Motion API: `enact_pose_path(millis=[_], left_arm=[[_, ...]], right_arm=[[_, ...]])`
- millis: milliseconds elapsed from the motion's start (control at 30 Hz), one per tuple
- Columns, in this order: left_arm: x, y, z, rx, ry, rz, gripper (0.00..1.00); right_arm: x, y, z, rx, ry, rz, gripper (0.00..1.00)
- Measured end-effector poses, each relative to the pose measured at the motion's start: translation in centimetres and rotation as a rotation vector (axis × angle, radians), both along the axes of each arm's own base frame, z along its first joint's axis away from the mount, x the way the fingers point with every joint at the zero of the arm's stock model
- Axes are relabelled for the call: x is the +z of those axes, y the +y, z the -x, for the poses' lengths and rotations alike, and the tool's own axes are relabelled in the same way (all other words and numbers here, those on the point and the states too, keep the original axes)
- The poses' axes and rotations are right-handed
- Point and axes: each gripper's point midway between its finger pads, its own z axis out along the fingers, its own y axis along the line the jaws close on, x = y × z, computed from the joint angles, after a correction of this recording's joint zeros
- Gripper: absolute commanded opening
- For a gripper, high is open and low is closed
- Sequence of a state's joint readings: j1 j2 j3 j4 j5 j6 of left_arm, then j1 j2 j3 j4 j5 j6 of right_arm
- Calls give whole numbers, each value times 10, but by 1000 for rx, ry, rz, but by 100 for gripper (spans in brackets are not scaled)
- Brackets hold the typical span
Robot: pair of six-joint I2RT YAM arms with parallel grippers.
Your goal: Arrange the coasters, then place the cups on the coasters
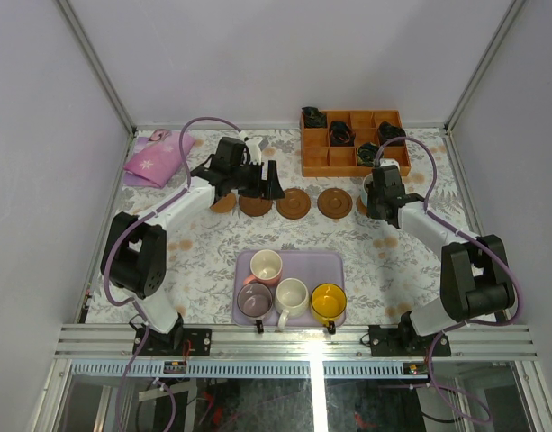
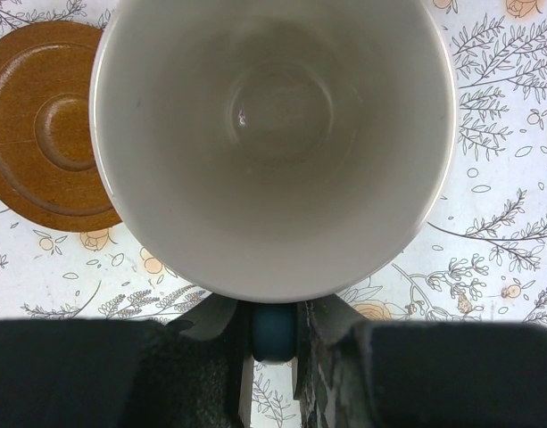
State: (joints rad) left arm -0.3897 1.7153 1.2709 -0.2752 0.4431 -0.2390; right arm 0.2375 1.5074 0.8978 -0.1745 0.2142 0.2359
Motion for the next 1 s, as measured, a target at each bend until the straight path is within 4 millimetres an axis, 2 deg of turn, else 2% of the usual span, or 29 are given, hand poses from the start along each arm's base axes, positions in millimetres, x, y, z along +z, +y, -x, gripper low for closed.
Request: enact_pose_path(millis=[1000], left_arm=[[0,3,-2,10,-1,-5,78]], right_arm=[[-10,3,3,-24,21,-32,0]])
